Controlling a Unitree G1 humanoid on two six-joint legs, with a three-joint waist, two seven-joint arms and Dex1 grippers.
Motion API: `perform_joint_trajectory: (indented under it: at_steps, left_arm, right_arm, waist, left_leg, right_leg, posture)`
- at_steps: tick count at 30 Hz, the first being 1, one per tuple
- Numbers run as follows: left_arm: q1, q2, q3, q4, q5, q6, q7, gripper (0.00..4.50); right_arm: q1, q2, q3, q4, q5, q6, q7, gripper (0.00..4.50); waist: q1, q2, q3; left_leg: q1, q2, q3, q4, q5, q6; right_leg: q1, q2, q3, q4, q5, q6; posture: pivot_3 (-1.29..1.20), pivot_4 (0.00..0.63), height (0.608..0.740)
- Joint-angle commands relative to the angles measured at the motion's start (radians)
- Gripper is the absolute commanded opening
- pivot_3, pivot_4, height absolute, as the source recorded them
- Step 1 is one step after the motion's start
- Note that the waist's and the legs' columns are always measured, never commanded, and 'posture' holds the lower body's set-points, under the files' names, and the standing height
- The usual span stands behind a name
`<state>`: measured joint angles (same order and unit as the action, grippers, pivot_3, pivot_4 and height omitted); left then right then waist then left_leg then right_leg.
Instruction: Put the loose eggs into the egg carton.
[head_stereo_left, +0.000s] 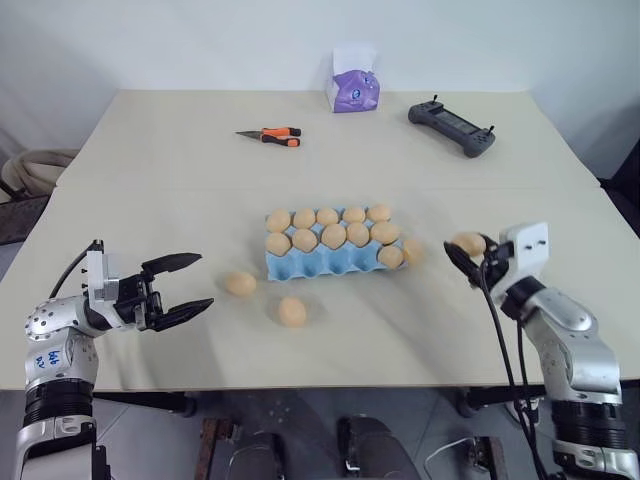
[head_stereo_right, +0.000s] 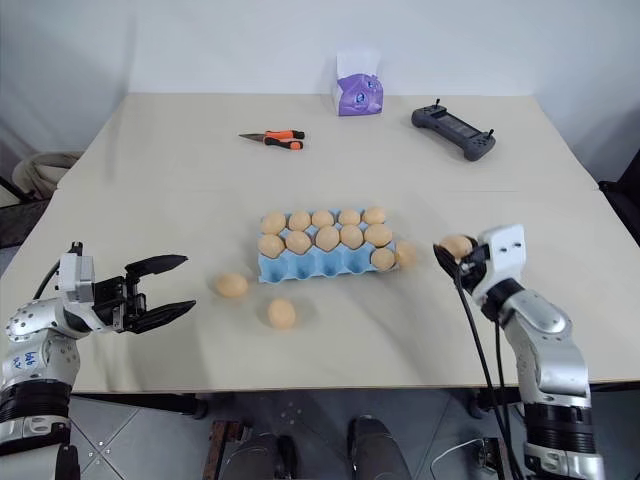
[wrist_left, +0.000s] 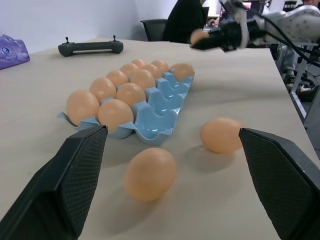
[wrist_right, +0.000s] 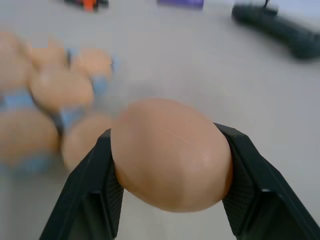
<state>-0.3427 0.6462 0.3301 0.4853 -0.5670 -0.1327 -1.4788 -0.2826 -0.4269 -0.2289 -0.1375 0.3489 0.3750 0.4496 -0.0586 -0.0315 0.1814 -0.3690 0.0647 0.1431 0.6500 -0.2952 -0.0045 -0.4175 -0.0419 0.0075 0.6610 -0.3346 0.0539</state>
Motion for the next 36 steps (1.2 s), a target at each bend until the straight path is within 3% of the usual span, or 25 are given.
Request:
perform_joint_trajectory:
  at_steps: [1, 7, 22, 29, 36]
  left_arm:
    - [-0.015, 0.001, -0.004, 0.000, 0.008, -0.015, 0.002, 4.50]
    - [-0.031, -0.010, -0.010, 0.001, 0.010, -0.018, 0.016, 4.50]
    - [-0.019, -0.016, -0.004, -0.039, 0.005, -0.023, 0.047, 4.50]
    - [-0.019, -0.013, 0.000, -0.035, 0.008, -0.035, 0.061, 4.50]
    - [-0.038, -0.014, -0.007, -0.017, 0.012, -0.044, 0.063, 4.50]
  right_arm:
    - [-0.026, 0.064, 0.075, -0.105, 0.004, 0.052, -0.062, 2.19]
    - [-0.071, 0.109, 0.222, -0.095, -0.054, 0.059, -0.049, 2.19]
    - [-0.188, 0.134, 0.346, 0.066, -0.120, 0.040, 0.035, 2.19]
    - [-0.157, 0.108, 0.347, 0.025, -0.133, 0.059, 0.066, 4.48]
    - [-0.137, 0.071, 0.313, -0.053, -0.113, 0.069, 0.093, 4.48]
  waist:
    - [0.000, 0.000, 0.000]
    - [0.001, 0.000, 0.000]
    - [-0.001, 0.000, 0.000]
    - [-0.001, -0.001, 0.000]
    - [0.001, -0.001, 0.000]
  left_leg:
    - [0.000, 0.000, 0.000, 0.000, 0.000, 0.000]
    - [-0.002, -0.001, 0.001, 0.000, 0.000, 0.001]
    - [-0.002, 0.000, 0.001, 0.000, -0.001, 0.001]
    - [-0.002, 0.000, 0.001, 0.000, -0.001, 0.001]
    - [-0.002, 0.000, 0.000, -0.001, -0.001, 0.001]
  right_leg:
    - [0.000, 0.000, 0.000, 0.000, 0.000, 0.000]
    - [0.000, -0.001, 0.000, -0.002, 0.000, 0.000]
    - [-0.001, 0.000, -0.001, -0.002, 0.000, 0.000]
    - [-0.001, 0.000, -0.001, -0.002, 0.000, 0.000]
    - [-0.001, -0.001, -0.001, -0.002, 0.000, 0.000]
  posture:
    - [0.00, 0.150, 0.740]
    - [0.00, 0.150, 0.740]
    - [0.00, 0.150, 0.740]
    - [0.00, 0.150, 0.740]
    - [0.00, 0.150, 0.740]
